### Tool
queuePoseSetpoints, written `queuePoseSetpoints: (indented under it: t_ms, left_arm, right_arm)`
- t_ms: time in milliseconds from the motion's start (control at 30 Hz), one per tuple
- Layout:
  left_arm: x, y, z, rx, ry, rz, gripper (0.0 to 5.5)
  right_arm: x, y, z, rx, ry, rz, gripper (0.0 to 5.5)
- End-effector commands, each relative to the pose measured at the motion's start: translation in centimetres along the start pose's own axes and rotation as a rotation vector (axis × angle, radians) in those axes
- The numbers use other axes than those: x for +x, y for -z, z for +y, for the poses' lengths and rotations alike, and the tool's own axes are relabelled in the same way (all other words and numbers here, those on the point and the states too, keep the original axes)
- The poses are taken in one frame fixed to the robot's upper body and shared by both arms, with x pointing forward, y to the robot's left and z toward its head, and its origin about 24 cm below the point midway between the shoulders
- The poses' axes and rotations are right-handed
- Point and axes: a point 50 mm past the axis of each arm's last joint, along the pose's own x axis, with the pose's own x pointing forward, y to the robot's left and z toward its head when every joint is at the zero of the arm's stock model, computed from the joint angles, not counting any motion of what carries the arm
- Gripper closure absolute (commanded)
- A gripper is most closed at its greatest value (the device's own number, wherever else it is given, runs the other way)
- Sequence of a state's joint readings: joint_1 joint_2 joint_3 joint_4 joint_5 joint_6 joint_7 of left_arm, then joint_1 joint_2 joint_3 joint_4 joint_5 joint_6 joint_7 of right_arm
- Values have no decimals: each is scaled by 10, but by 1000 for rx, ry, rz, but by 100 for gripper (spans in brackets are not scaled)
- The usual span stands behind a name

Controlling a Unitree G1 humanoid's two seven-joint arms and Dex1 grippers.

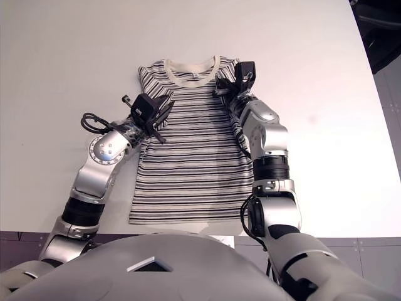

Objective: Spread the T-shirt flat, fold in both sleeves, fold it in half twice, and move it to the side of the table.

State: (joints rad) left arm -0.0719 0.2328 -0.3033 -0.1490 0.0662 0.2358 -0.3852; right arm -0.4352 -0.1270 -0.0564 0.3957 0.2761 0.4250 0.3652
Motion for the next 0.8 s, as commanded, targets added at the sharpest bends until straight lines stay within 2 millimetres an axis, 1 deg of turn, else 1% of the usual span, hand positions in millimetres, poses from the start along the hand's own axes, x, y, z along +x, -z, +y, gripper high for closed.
queuePoseSetpoints:
  t_ms: [33, 133, 267, 333, 400, 467, 500, 567, 600, 633, 667, 700, 800]
  left_arm:
    - [1, -1, 2, 16, -7, -4, 460]
    - [1, -2, 2, 17, -7, -5, 460]
    - [2, -2, 2, 17, -6, -7, 460]
    - [1, -1, 2, 17, -9, -6, 460]
    - [0, -1, 1, 16, -14, -6, 460]
    - [-1, -1, 1, 16, -19, -6, 460]
    - [-1, 0, 2, 16, -24, -5, 460]
    - [-3, 1, 2, 14, -38, 0, 460]
    - [-4, 2, 3, 13, -45, 2, 460]
    - [-5, 2, 2, 12, -49, 4, 460]
    - [-5, 3, 2, 11, -52, 5, 460]
    - [-5, 3, 2, 12, -52, 6, 460]
    - [-5, 4, 2, 27, -46, 10, 460]
  right_arm:
    - [0, -1, 5, -31, -15, -3, 535]
    - [1, 4, 9, -59, -29, 26, 535]
    - [0, 6, 13, -62, -66, 37, 463]
    - [-4, 1, 15, -58, -113, 35, 463]
    - [-15, -14, 13, -37, -172, 4, 463]
    - [-34, -33, 5, -8, -217, -38, 463]
    - [-45, -42, -2, -18, -220, -50, 463]
    - [-66, -57, -27, -92, -153, -56, 463]
    - [-74, -62, -38, -139, -113, -49, 463]
    - [-79, -61, -47, -173, -83, -27, 463]
    - [-83, -59, -52, -201, -72, -4, 463]
    - [-84, -52, -51, -226, -82, 27, 463]
    - [-82, -30, -35, -262, -172, 84, 463]
